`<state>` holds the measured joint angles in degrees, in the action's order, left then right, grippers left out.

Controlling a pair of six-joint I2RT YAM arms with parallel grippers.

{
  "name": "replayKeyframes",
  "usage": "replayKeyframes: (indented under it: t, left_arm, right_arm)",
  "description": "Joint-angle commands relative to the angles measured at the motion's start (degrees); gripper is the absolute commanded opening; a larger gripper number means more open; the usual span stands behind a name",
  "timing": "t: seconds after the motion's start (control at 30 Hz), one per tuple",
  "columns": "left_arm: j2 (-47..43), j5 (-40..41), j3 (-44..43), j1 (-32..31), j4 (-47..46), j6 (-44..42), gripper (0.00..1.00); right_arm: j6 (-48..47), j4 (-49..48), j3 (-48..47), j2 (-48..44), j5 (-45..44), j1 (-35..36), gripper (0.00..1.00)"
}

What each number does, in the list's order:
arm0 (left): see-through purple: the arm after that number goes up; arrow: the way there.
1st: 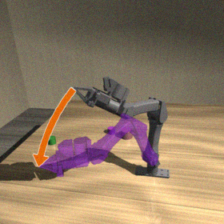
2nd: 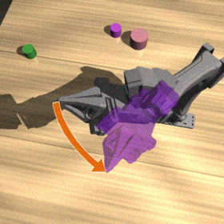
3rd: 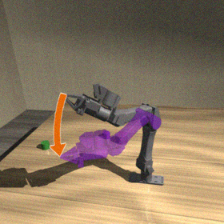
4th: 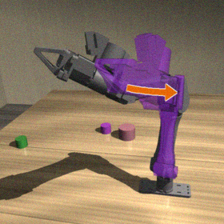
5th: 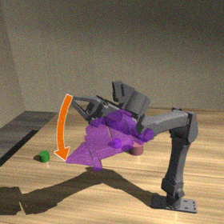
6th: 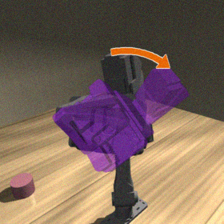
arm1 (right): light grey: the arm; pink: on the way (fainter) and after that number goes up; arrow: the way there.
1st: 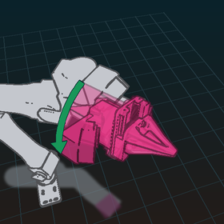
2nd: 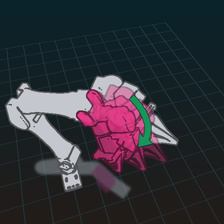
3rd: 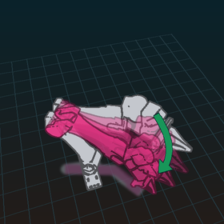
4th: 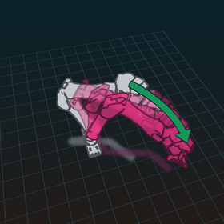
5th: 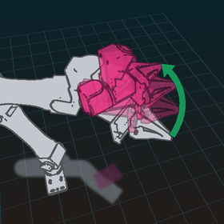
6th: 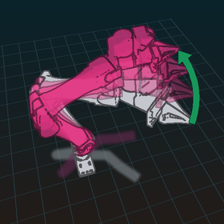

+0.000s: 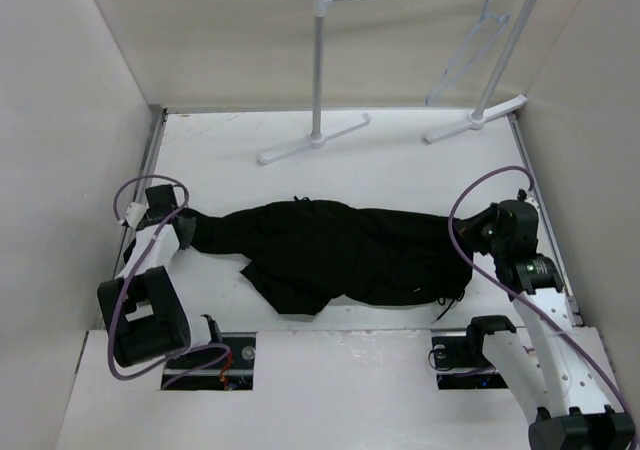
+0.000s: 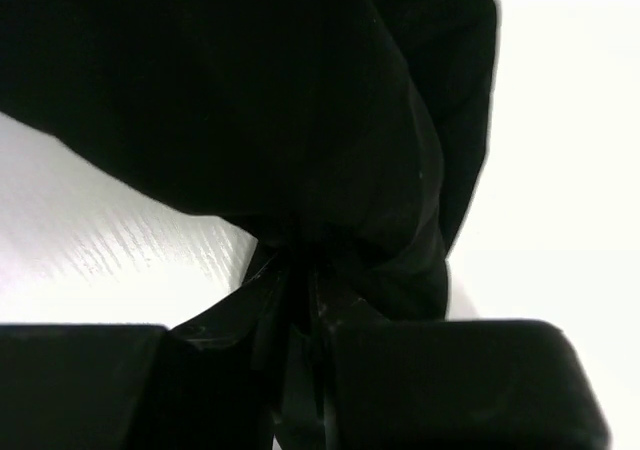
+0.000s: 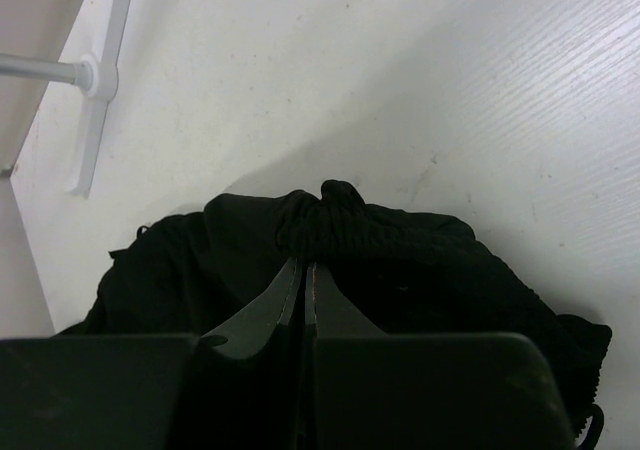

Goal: Place the trousers on the hanger
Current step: Flatten out the trousers at the center of the board.

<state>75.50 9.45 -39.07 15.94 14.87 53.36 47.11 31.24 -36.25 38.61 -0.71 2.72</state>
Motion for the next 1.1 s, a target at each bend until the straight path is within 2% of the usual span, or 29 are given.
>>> replayKeyframes:
  t: [0.0,0.17,0.3,0.47,0.6,0.67,0.7,0.73,0.8,0.83,0.87,0.9,0.93,1.03,1.07]
  left_arm:
    - [-6.1,2.3,-2.4,0.9,1.6,1.4,0.08]
    - [-16.6,8.5,-6.8,0.4,12.3,-0.7,0.07]
    - [-16.5,13.6,-15.0,-3.0,17.7,-4.0,0.06]
    - [3.4,18.7,-33.5,-8.6,15.5,-12.6,0.06]
    - [27.9,17.4,-57.5,-11.3,15.4,-20.3,0.1]
    - [37.8,16.2,-70.0,-12.8,17.5,-23.6,0.2]
    - [40.6,15.5,-74.7,-13.8,18.5,-24.6,0.31]
    - [41.5,14.8,-77.3,-14.8,18.5,-25.5,0.46]
    - [39.1,13.1,-77.0,-16.1,17.0,-25.8,0.71]
    - [36.4,11.7,-74.6,-16.5,15.8,-25.7,0.77]
    - [34.1,10.4,-72.1,-16.7,14.9,-25.6,0.8]
    - [30.4,8.8,-67.8,-16.7,13.7,-25.4,0.81]
    - [26.7,7.8,-62.7,-16.7,12.6,-25.1,0.81]
    - [15.4,7.6,-46.3,-16.2,10.2,-21.4,0.77]
    - [11.2,7.6,-39.8,-15.6,9.4,-19.9,0.74]
  right_arm:
    - [-1.0,-1.1,-0.7,-0.8,0.4,0.4,0.03]
    - [-1.8,0.5,-1.5,-1.1,-0.9,-0.9,0.03]
    - [-1.7,-0.4,-6.7,3.6,-1.3,-5.2,0.02]
    - [0.8,-8.5,-12.7,15.2,-3.3,-7.2,0.02]
    - [2.3,-16.0,-18.1,29.2,-6.3,-8.2,0.02]
    - [3.3,-18.2,-22.1,37.0,-6.7,-9.2,0.03]
    - [3.9,-19.3,-23.8,39.9,-7.1,-9.4,0.07]
    - [4.5,-20.1,-25.3,42.1,-6.9,-9.4,0.16]
    - [4.1,-19.6,-28.4,44.2,-6.0,-9.1,0.4]
    - [3.5,-19.0,-28.9,43.4,-6.4,-8.7,0.51]
    - [2.9,-19.1,-28.4,41.9,-7.0,-7.9,0.59]
    - [2.5,-19.3,-27.8,40.6,-7.3,-6.6,0.63]
    - [1.8,-18.9,-26.4,38.2,-7.6,-4.8,0.66]
    - [1.1,-18.5,-21.0,31.4,-7.9,-0.5,0.64]
    - [1.2,-18.4,-18.4,28.7,-7.6,1.3,0.52]
